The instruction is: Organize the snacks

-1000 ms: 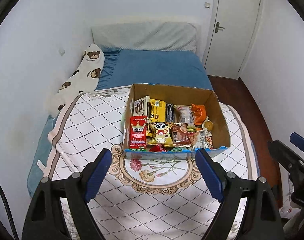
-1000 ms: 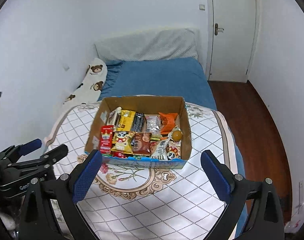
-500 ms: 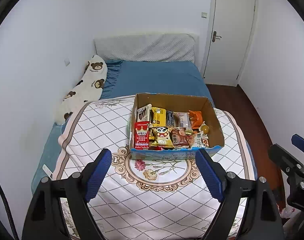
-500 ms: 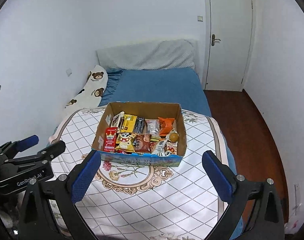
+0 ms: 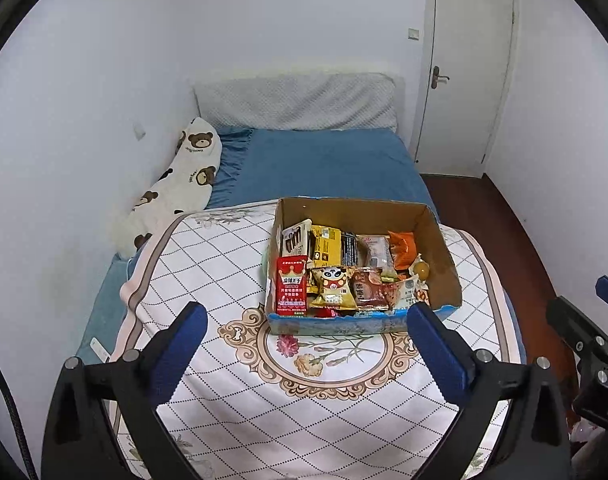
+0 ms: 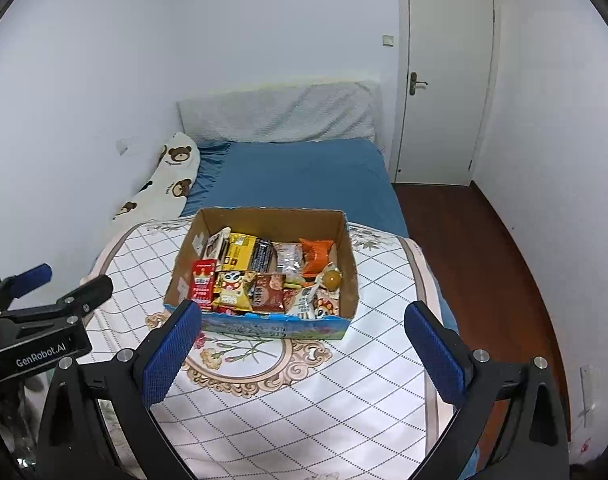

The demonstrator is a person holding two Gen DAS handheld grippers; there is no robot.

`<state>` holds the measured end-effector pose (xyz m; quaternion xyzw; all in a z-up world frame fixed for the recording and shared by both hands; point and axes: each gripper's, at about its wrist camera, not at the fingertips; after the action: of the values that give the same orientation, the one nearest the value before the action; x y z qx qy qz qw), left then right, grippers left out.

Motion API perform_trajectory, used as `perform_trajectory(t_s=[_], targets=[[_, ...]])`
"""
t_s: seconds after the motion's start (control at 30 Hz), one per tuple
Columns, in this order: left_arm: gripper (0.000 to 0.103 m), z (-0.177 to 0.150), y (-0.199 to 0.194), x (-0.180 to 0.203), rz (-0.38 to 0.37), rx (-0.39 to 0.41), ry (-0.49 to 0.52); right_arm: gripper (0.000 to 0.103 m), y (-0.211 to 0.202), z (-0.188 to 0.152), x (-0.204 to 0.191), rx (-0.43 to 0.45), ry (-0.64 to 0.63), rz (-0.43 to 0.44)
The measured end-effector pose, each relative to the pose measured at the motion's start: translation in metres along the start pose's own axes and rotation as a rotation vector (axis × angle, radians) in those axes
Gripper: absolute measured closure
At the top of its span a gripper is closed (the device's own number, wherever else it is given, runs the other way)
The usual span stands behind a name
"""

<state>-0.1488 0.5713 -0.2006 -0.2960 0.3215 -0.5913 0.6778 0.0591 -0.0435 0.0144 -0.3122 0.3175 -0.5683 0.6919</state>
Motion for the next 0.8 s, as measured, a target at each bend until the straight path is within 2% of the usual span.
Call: perform_trajectory(t_s=[0.57,0.8], targets=[[0.001,0.011,0.079,0.014,0.03,-0.096,0.007,0.0,0.085,0.011,0.011,-0.039,0.036,-0.087],[0.001,0.01,0.103,0.019,0.05,-0.125,0.014,0.0,0.117,0.012,0.012,-0.075,0.037,-0.095]])
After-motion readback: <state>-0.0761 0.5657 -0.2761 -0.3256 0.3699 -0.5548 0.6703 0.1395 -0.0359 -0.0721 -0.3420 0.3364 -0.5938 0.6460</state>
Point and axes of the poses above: each gripper's, at about its wrist camera, not at the fingertips, and y roughly the way its jaws point, x to its right, z to its top, and after that the axes turned 2 degrees about y, right-handed
